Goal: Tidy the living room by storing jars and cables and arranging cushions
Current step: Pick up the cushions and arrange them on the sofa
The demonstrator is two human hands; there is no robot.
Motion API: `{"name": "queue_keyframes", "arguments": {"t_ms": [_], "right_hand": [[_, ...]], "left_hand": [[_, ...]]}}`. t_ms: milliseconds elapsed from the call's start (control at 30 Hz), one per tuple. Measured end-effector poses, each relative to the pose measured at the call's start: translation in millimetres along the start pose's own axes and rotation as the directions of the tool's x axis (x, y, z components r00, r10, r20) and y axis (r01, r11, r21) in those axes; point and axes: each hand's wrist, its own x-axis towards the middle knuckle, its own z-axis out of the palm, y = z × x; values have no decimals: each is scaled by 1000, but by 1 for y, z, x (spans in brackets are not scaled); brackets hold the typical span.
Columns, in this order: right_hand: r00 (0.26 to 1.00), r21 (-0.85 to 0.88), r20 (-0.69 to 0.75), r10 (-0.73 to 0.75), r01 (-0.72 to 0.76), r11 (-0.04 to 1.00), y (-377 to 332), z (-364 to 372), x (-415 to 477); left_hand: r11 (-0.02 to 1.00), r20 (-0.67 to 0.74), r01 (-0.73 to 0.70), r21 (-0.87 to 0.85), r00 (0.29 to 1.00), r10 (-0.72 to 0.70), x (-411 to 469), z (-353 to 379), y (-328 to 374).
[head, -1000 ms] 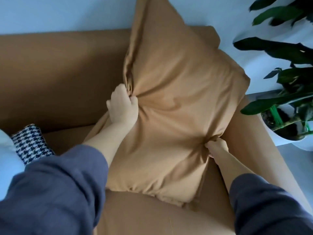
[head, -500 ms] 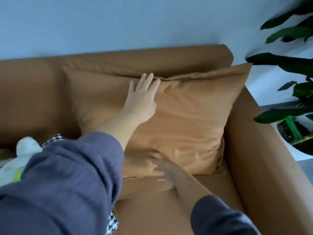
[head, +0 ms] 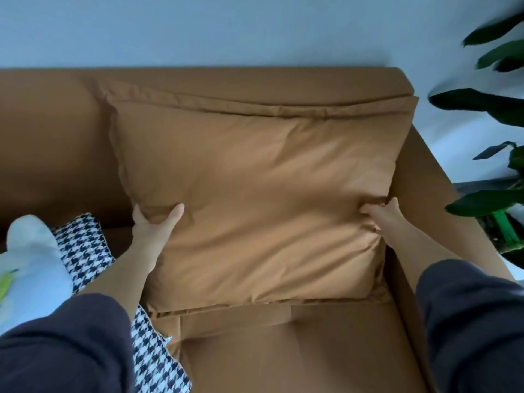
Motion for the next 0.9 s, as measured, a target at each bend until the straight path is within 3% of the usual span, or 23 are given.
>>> {"name": "queue_keyframes", "arguments": {"t_ms": [67,133,233,300,367,433,500,600,667,733,800,900], "right_hand": [[998,-109,-31,-59,55,993,2,6,6],[972,-196,-168,-167,133,972,0,15,3],[876,-28,-409,-258,271,962,-10,19,-9],[854,-38,-444,-271,284,958,-17,11,-10],[929,-190,-285,-234,185,964,-16,6,-10],[984,-336,-137,-116,64,940,-13,14,-19],[998,-490,-49,28,-48,870,-10,34,-39],[956,-588,195,221,-66,806,-7,76,-82],[928,-602,285,239,-21,798,-10,110,-111],[922,-546,346,175,46,837,-12,146,-138],[889,-474,434,142,91,876,-20,180,-173],[798,-433,592,114,195,880,-29,228,-229]], "left_hand": [[997,0,-13,-75,1000,13,0,7,2],[987,-33,-52,-155,998,47,0,13,5],[959,-66,-117,-259,992,103,-5,24,5],[939,-52,-130,-317,992,119,-8,28,5],[941,-26,-121,-317,993,119,-7,28,5],[969,19,-132,-207,990,139,-9,21,3],[969,90,-221,112,973,212,-14,8,5],[705,211,-385,595,922,325,-17,-38,10],[478,195,-345,808,922,335,-10,-85,7],[341,153,-254,905,943,296,-3,-133,-5],[372,121,-189,909,973,199,0,-171,-19],[545,181,-190,816,981,72,6,-213,-40]]}}
